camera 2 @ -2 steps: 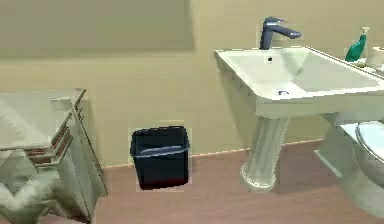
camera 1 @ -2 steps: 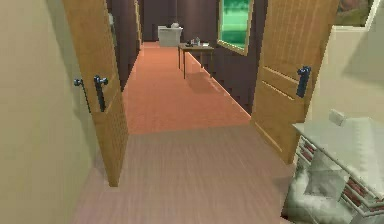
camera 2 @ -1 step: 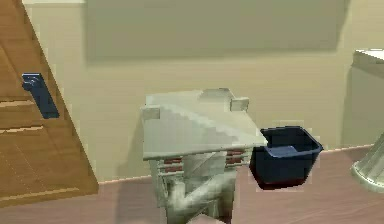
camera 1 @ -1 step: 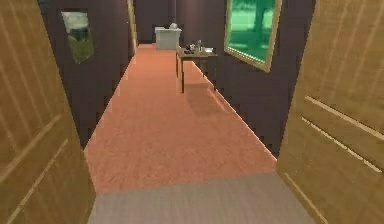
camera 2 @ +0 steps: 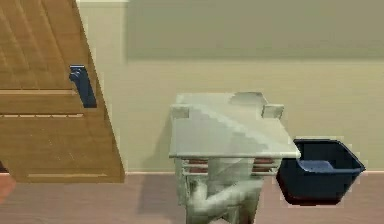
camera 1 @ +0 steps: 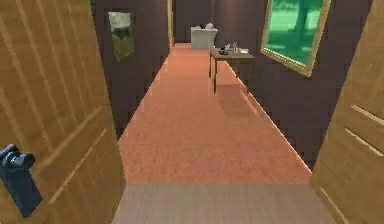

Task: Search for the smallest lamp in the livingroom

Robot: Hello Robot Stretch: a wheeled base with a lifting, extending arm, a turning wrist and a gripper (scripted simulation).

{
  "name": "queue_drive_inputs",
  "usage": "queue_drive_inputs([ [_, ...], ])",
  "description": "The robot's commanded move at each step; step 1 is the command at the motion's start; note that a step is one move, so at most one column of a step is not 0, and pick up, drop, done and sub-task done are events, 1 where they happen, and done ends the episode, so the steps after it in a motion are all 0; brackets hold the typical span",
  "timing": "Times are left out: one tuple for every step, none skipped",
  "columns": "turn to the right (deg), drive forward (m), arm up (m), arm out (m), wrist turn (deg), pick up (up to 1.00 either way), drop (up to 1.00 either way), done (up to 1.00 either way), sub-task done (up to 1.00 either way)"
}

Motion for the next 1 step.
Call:
queue_drive_inputs([
  [0.0,0.4,0.0,0.0,0.0,0.0,0.0,0.0,0.0],
])
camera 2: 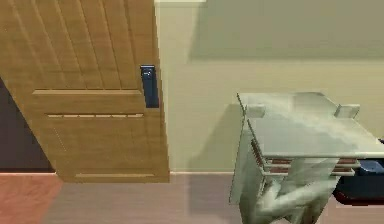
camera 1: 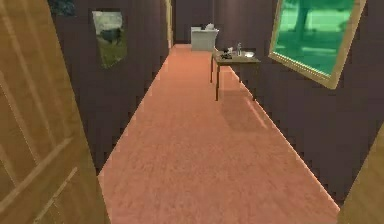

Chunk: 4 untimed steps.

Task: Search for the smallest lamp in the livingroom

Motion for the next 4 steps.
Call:
queue_drive_inputs([
  [0.0,0.15,0.0,0.0,0.0,0.0,0.0,0.0,0.0],
  [-3.0,0.0,0.0,0.0,0.0,0.0,0.0,0.0,0.0],
  [0.0,1.0,0.0,0.0,0.0,0.0,0.0,0.0,0.0],
  [0.0,1.0,0.0,0.0,0.0,0.0,0.0,0.0,0.0],
])
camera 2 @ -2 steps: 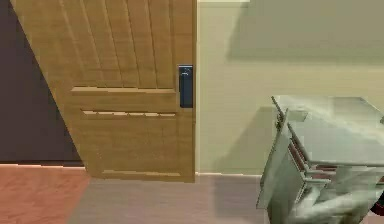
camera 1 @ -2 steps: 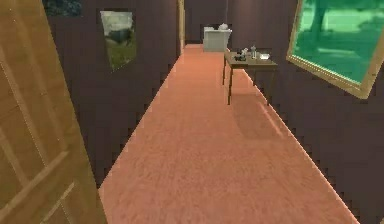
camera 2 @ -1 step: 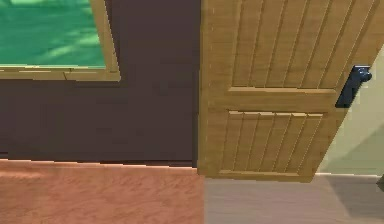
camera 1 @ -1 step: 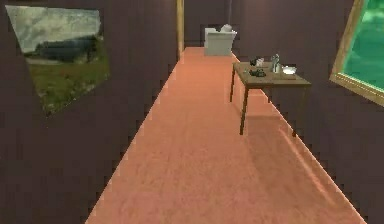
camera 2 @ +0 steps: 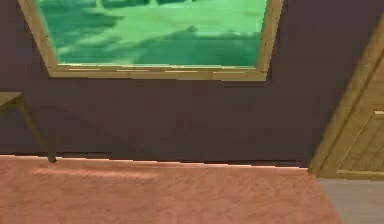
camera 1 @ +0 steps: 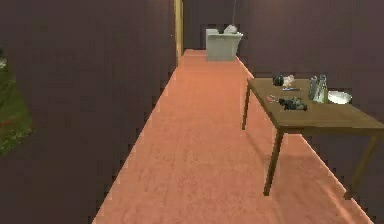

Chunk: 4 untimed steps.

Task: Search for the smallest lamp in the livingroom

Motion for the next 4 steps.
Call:
queue_drive_inputs([
  [0.0,1.0,0.0,0.0,0.0,0.0,0.0,0.0,0.0],
  [0.0,1.0,0.0,0.0,0.0,0.0,0.0,0.0,0.0],
  [0.0,1.0,0.0,0.0,0.0,0.0,0.0,0.0,0.0],
  [0.0,1.0,0.0,0.0,0.0,0.0,0.0,0.0,0.0],
])
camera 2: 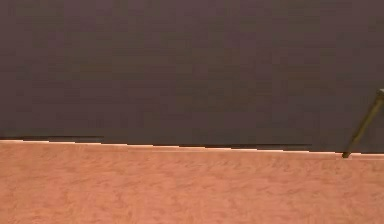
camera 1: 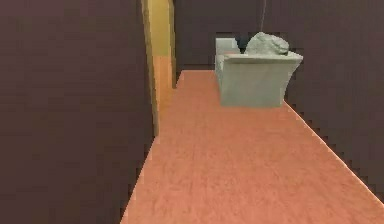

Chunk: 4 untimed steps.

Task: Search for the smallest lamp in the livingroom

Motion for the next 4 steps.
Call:
queue_drive_inputs([
  [0.0,1.0,0.0,0.0,0.0,0.0,0.0,0.0,0.0],
  [-3.0,0.0,0.0,0.0,0.0,0.0,0.0,0.0,0.0],
  [0.0,1.0,0.0,0.0,0.0,0.0,0.0,0.0,0.0],
  [6.0,0.0,0.0,0.0,0.0,0.0,0.0,0.0,0.0],
])
